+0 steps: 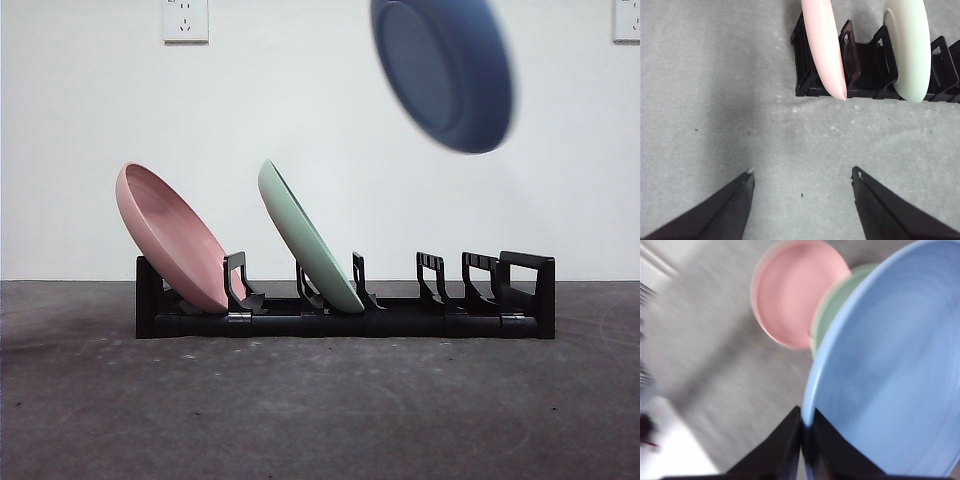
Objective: Place the plate
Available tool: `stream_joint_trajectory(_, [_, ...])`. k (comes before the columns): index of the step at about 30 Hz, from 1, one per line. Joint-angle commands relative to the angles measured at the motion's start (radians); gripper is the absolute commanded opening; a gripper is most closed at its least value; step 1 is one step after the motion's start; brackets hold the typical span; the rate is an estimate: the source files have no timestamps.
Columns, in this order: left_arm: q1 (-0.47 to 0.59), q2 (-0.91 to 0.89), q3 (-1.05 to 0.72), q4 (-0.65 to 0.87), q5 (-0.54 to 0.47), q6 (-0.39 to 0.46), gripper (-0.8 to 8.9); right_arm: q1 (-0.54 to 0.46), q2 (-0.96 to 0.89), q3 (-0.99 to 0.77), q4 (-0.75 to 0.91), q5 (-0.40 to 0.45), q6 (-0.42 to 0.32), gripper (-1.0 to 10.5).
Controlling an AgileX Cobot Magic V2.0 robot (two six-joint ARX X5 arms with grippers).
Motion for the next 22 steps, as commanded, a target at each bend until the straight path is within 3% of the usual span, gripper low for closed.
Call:
stream_joint_trajectory(1, [-0.003, 0.005, 0.019, 0.011, 0.005, -0.001, 3.12, 0.068, -0.045, -0.006, 0.012, 0.139, -0.044, 0.1])
stream_joint_trajectory(6, [-0.003, 0.006, 0.019, 0.028, 0.005, -0.002, 3.12, 0.159, -0.144, -0.142, 0.031, 0.292, -0.044, 0.1])
stream_joint_trajectory(14, [-0.003, 0.006, 0.019, 0.055, 0.005, -0.001, 3.12, 0.319, -0.332, -0.574, 0.203, 0.455, -0.021, 0.1])
stream_joint_trajectory(22, [-0.003, 0.006, 0.019, 0.055, 0.005, -0.001, 3.12, 0.519, -0.338, -0.809, 0.252, 0.692, -0.011, 0.1])
